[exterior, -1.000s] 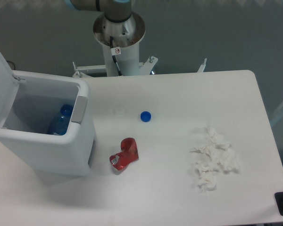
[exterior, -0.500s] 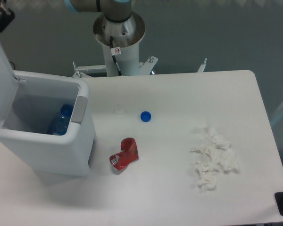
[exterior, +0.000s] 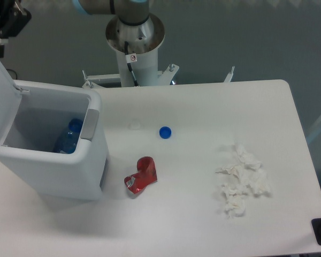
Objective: Close the trash can
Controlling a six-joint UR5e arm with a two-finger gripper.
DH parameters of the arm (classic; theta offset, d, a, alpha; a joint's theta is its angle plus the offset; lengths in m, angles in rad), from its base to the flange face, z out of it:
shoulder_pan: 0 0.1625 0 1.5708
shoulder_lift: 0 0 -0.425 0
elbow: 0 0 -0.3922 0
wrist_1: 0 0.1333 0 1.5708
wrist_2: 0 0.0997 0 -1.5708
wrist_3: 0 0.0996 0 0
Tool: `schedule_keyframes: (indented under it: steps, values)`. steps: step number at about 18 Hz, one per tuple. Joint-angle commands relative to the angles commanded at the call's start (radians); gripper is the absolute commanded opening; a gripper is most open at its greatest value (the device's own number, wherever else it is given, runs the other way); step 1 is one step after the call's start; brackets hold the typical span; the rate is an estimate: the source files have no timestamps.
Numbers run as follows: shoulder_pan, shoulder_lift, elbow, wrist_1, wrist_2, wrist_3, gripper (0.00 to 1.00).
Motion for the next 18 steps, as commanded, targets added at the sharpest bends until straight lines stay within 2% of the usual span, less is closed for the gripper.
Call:
schedule_keyframes:
  steps: [2, 5, 12, 18]
  values:
    - [-0.012, 0.002, 0.024, 0.000, -0.043, 0.003, 0.00]
    - [-0.049, -0.005, 0.019, -0.003, -0.043, 0.005, 0.00]
    - [-0.084, -0.070, 0.012, -0.005, -0.030, 0.006, 0.00]
    - [-0.098, -0.061, 0.000, -0.024, 0.091, -0.002, 0.00]
